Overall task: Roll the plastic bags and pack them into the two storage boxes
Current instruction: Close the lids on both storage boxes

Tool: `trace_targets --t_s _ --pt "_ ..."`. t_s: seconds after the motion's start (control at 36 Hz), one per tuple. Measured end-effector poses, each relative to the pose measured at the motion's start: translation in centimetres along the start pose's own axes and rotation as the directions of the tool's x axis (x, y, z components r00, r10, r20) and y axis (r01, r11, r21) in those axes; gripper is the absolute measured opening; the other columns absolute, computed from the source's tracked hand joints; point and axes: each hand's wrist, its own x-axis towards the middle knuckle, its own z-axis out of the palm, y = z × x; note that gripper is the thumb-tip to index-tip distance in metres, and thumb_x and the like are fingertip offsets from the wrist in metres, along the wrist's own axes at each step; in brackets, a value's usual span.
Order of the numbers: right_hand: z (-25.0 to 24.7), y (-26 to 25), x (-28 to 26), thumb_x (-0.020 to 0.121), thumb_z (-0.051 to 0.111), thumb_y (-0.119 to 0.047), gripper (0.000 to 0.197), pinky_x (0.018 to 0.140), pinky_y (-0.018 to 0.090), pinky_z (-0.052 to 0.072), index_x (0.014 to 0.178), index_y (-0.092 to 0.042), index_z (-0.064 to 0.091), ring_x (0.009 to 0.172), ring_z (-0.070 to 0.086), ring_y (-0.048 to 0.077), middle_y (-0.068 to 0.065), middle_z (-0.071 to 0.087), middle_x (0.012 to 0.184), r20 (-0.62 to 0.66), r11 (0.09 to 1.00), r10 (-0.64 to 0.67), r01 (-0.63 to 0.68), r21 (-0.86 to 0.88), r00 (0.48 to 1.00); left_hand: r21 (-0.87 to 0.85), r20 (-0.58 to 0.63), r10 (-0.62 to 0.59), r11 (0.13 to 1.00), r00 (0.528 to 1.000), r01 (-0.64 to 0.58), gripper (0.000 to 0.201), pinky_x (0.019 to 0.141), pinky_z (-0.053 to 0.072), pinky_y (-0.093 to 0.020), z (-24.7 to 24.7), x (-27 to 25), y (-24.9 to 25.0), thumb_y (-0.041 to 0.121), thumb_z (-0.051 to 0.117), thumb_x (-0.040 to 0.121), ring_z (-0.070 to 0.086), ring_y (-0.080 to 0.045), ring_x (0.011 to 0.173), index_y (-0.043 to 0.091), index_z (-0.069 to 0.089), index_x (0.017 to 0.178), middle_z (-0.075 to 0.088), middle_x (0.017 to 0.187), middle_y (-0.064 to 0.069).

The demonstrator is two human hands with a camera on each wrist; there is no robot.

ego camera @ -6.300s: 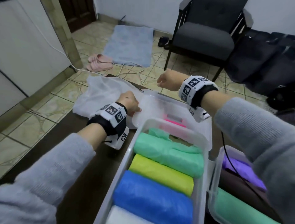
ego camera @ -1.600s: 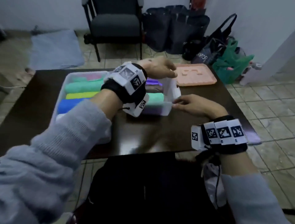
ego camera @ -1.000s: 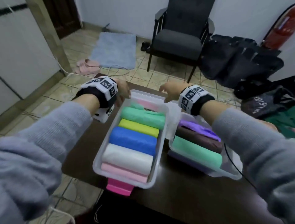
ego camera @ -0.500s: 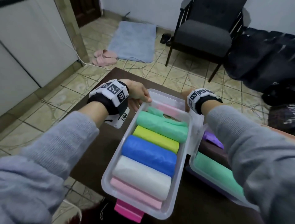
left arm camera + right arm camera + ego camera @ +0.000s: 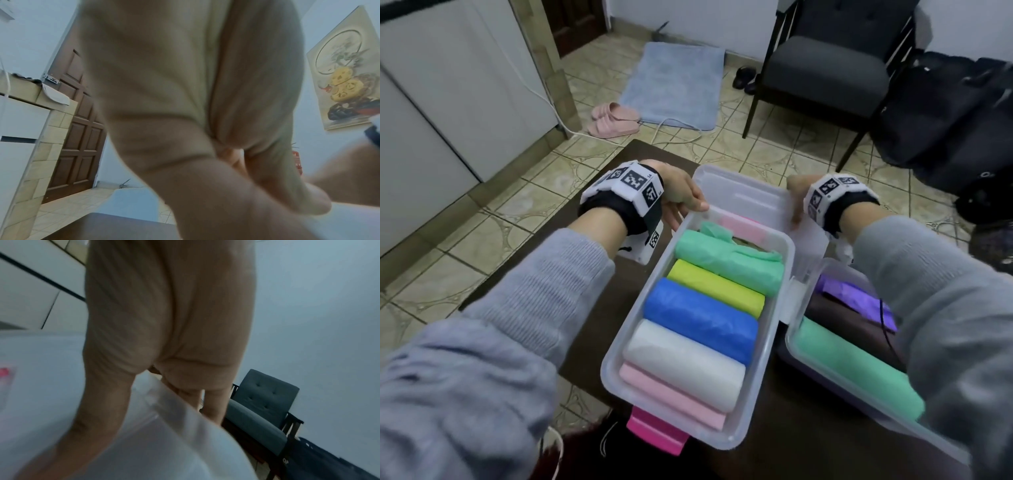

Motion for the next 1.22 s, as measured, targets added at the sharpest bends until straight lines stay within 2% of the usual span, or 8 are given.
trace_targets --t_s 0.31,0.47,0.61,0.69,0.83,0.94,1.06,1.22 --pt "-4.4 -0.8 -8.2 0.082 0.067 -0.008 0.026 0.076 0.028 0.033 0.106 -0.008 0.055 0.092 0.047 0.02 0.005 0.05 0.099 -0.267 0.888 -0.121 0.225 0.401 0.956 -0.265 -0.193 0.086 0.954 0.977 -0.137 0.019 0.047 0.05 -0.022 2.6 -3.3 -3.2 0.026 0.048 0.098 0.051 -0.018 0.062 0.012 0.058 0.09 0.052 0.077 -0.006" --pt "-3.8 -2.5 -12.8 0.08 0.051 0.011 0.037 0.072 0.028 0.037 0.074 -0.024 0.041 0.091 0.055 0.025 0.01 0.059 0.098 -0.584 0.74 -0.231 0.53 0.414 0.778 -0.5 -0.44 0.113 0.794 0.891 -0.347 0.035 0.068 0.055 -0.027 3.0 -7.6 -6.6 0.012 0.028 0.103 0.064 -0.014 0.069 0.004 0.045 0.133 0.064 0.112 -0.01" --pt "-1.8 -4.1 -16.2 0.072 0.049 -0.012 0.029 0.071 0.032 0.039 0.071 -0.033 0.028 0.083 0.052 0.022 0.015 0.062 0.095 -0.75 0.629 -0.33 0.726 0.277 0.573 -0.724 -0.489 0.045 0.536 0.871 -0.434 0.038 0.055 0.054 -0.017 3.7 -12.1 -8.6 0.031 0.031 0.103 0.066 -0.004 0.057 0.006 0.052 0.122 0.074 0.092 -0.004" --pt "0.3 -4.4 -16.9 0.071 0.05 0.004 0.042 0.069 0.023 0.034 0.077 -0.033 0.032 0.08 0.05 0.019 0.015 0.061 0.094 -0.759 0.621 -0.389 0.757 0.202 0.522 -0.688 -0.389 0.091 0.634 0.917 -0.354 0.042 0.058 0.051 -0.019 5.1 -14.5 -9.4 0.047 0.038 0.096 0.066 -0.006 0.066 0.013 0.061 0.099 0.072 0.074 0.007" --pt "2.4 -4.2 -17.7 0.058 0.055 0.022 0.046 0.083 0.036 0.04 0.093 -0.007 0.052 0.098 0.05 0.031 0.014 0.055 0.108 -0.588 0.779 -0.502 0.627 0.012 0.634 -0.394 -0.519 0.118 0.846 0.846 -0.36 0.019 0.065 0.054 -0.016 8.8 -16.2 -10.0 0.02 0.068 0.085 0.066 -0.007 0.072 0.013 0.066 0.102 0.071 0.085 0.002" --pt "2.2 -3.8 -18.1 0.067 0.061 0.014 0.069 0.101 0.037 0.033 0.128 -0.017 0.052 0.122 0.043 0.028 0.008 0.047 0.135 -0.432 0.831 -0.519 0.553 -0.057 0.737 -0.174 -0.645 0.047 0.963 0.763 -0.207 0.036 0.095 0.045 -0.026 11.5 -16.3 -10.0 0.026 0.07 0.083 0.062 -0.017 0.103 0.013 0.066 0.116 0.068 0.111 -0.003" --pt "1.3 -3.8 -18.5 0.074 0.051 0.017 0.083 0.105 0.031 0.031 0.141 -0.03 0.04 0.136 0.033 0.022 0.002 0.033 0.15 -0.215 0.879 -0.469 0.477 -0.012 0.857 -0.118 -0.723 0.01 0.983 0.691 -0.138 0.033 0.085 0.039 -0.021 13.4 -16.7 -10.0 0.025 0.066 0.085 0.059 -0.018 0.11 0.01 0.067 0.115 0.067 0.115 -0.005" --pt "0.8 -5.5 -16.8 0.097 0.039 -0.008 0.03 0.093 0.028 0.034 0.124 -0.008 0.052 0.114 0.046 0.024 0.013 0.049 0.128 -0.314 0.877 -0.259 0.358 0.321 0.914 -0.085 -0.71 0.011 0.991 0.704 -0.1 0.033 0.081 0.038 -0.029 15.6 -16.4 -10.0 0.03 0.049 0.092 0.055 -0.028 0.106 0.015 0.054 0.121 0.06 0.118 -0.011"
